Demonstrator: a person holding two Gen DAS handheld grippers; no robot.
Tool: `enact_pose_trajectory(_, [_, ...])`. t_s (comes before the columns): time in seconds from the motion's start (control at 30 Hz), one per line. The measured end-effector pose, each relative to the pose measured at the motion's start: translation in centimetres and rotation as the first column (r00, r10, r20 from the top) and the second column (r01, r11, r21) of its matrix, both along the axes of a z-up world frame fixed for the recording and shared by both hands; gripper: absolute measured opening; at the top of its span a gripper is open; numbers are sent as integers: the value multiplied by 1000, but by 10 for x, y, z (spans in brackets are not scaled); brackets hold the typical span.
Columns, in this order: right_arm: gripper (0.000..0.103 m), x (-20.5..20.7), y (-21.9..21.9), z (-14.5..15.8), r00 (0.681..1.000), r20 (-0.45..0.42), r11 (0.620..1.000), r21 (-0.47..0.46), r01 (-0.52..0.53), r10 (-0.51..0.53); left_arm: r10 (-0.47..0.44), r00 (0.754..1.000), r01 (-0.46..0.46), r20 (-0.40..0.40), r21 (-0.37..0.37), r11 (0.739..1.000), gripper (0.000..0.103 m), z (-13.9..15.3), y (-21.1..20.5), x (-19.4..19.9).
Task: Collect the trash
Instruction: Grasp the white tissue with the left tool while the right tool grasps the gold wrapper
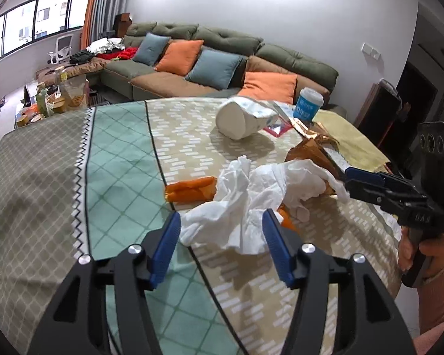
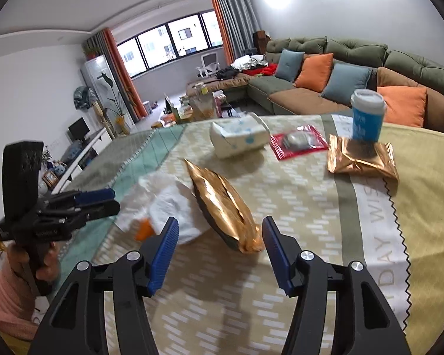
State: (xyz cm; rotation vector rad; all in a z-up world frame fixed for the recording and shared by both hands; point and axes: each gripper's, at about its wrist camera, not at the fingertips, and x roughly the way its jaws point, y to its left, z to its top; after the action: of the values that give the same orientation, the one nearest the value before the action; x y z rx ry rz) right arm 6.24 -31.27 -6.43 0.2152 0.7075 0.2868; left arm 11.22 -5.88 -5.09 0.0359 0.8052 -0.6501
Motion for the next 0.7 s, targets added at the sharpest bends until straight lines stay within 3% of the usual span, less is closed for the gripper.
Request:
enact_pose_trajectory(0.27, [55,6,-8,-7,1000,-15,1000,1,-1,1,-22,999,23,-47,23,999,55,-11,-12,11])
enact_pose_trajectory(0.37, [49,7,-10,-5,1000,-15,1000,1,-2,2,-31,998,32,-55,25,999,42,-13,-14,12])
enact_pose_trajectory(0.53, [41,9,-11,-3,1000,-16,1000,-6,1,-1,-30,997,31,-66,16,999,28,-14,-13,12])
enact_pose_trajectory(0.7, [19,8,-15,-2,1000,-19,1000,-9,25,-25,-28,996,28,-80,-5,1000,14,-15,-8,12])
